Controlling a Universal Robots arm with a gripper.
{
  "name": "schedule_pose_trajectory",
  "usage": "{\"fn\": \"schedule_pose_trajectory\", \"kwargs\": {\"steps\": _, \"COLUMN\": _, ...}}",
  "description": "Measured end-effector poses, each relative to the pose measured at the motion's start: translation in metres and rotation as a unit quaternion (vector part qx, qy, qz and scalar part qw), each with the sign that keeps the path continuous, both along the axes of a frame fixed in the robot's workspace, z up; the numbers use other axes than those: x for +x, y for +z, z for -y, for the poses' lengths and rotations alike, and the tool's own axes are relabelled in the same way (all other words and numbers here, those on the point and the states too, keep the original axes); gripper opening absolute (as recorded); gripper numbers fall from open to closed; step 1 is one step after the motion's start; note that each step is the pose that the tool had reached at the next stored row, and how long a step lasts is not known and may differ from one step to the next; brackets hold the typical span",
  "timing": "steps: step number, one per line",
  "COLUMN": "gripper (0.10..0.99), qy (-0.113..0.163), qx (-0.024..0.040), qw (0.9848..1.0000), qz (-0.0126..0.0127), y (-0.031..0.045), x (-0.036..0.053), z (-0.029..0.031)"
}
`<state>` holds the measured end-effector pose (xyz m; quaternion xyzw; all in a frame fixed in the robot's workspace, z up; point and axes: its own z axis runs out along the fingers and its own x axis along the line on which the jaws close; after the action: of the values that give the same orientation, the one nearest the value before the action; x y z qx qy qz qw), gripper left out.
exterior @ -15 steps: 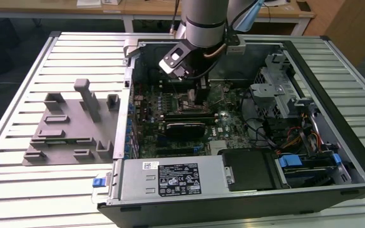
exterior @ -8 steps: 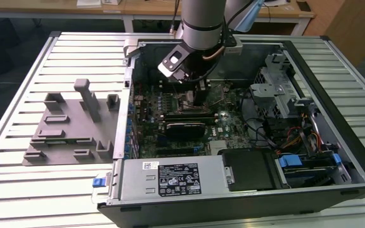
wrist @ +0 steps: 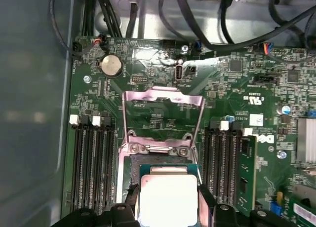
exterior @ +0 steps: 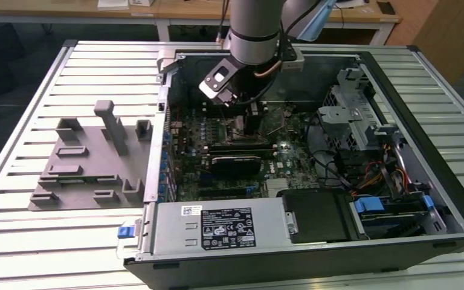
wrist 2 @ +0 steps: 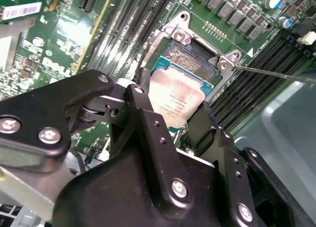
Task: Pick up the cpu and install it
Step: 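Place the cpu into insertion slot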
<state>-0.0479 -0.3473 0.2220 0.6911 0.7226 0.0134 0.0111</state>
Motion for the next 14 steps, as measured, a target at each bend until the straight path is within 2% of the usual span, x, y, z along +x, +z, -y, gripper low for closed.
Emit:
{"fn": "schedule_pose_trajectory", "kwargs": {"steps": 6, "gripper": 0.545, "qy": -0.002, "qx": -0.0047, "qw": 1.0, "qz": 0.0, "y": -0.0082, "x": -0.0014, "z": -0.004}}
{"fn": "schedule_pose_trajectory", "kwargs": {"steps": 10, "gripper": 0.545, "qy": -0.002, "qx": -0.0048, "qw": 1.0, "qz": 0.0001, "y": -0.012, "x": -0.0034, "z": -0.0076}}
{"fn": "schedule_pose_trajectory", "kwargs": {"steps": 14, "gripper": 0.545, "qy": -0.005, "qx": -0.0054, "qw": 1.0, "qz": 0.0, "y": -0.0179, "x": -0.0044, "z": -0.0085}}
